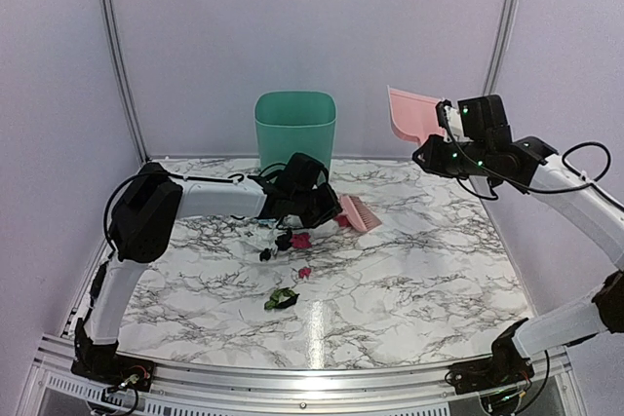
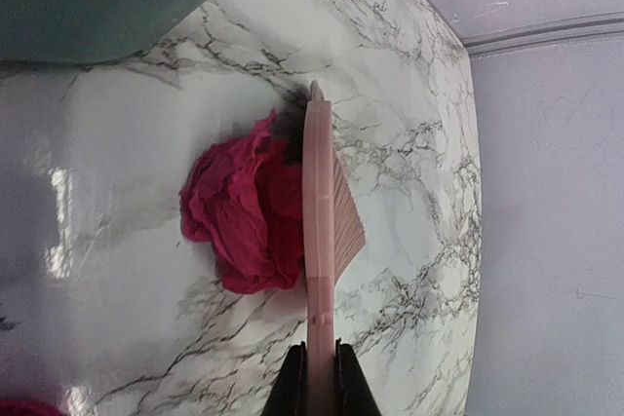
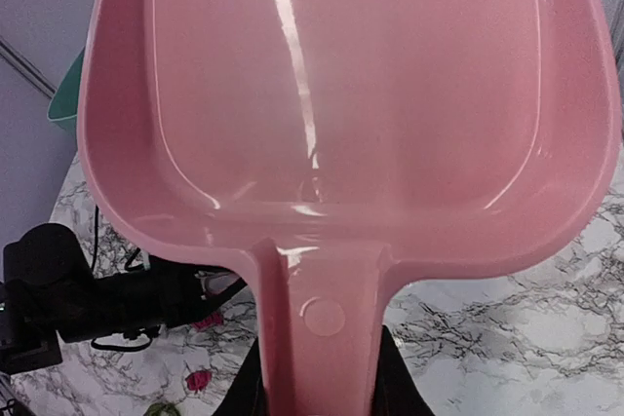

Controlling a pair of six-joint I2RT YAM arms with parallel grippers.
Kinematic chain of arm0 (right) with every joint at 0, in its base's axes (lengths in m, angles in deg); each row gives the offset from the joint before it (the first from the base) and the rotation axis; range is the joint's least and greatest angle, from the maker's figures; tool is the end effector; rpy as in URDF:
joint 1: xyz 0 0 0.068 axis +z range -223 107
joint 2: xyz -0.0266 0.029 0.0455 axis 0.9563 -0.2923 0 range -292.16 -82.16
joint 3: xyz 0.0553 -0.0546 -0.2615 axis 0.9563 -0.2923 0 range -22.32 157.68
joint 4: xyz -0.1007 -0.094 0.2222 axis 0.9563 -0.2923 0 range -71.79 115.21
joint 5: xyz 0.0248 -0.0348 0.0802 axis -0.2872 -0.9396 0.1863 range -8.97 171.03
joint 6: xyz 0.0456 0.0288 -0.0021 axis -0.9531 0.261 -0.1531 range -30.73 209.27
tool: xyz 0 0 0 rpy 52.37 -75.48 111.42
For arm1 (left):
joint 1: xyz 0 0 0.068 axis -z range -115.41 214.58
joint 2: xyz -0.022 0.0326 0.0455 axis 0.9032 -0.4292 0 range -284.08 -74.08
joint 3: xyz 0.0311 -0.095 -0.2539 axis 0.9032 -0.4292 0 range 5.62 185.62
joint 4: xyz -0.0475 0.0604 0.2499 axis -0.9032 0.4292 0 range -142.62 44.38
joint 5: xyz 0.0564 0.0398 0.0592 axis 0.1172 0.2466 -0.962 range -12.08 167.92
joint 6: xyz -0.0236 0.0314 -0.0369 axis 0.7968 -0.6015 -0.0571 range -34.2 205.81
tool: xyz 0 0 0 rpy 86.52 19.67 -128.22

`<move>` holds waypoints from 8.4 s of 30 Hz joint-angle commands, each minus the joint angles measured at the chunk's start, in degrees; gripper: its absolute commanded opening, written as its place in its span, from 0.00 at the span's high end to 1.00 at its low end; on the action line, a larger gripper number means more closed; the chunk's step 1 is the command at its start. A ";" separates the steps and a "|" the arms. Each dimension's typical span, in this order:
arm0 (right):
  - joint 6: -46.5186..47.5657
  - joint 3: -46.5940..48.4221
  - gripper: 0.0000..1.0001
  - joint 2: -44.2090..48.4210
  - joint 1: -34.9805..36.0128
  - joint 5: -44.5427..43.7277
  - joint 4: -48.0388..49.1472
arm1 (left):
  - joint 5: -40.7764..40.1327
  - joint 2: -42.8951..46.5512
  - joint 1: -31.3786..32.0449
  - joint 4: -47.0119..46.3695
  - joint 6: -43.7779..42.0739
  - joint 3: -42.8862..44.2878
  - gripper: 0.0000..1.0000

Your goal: Sweep away the paper scraps from the table

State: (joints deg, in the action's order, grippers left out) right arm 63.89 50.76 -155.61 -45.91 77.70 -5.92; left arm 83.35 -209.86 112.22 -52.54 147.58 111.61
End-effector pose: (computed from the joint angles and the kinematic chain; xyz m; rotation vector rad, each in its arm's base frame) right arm 0.2533 0.1273 0.3677 0.0030 2.1574 0.4777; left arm 0.3658 -0.4062 0.1735 -0.2249 2.3369 -1.1730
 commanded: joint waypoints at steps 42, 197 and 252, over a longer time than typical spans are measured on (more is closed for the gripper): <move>6.20 -12.27 1.00 -2.91 18.14 3.86 -13.89 | -18.71 50.80 -0.67 14.06 -18.63 -48.83 1.00; 8.24 -14.92 1.00 -13.32 31.35 10.28 -20.37 | -4.55 36.36 1.31 29.94 -31.36 -29.34 1.00; 18.90 -2.98 1.00 -31.09 29.40 16.76 -11.04 | -3.49 43.56 1.07 29.44 -45.81 -34.81 1.00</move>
State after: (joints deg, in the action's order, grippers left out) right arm 80.61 45.84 -184.83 -16.36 92.74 -18.54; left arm 75.61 -168.11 112.97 -23.10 99.56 78.28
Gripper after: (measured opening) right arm 0.182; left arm 0.048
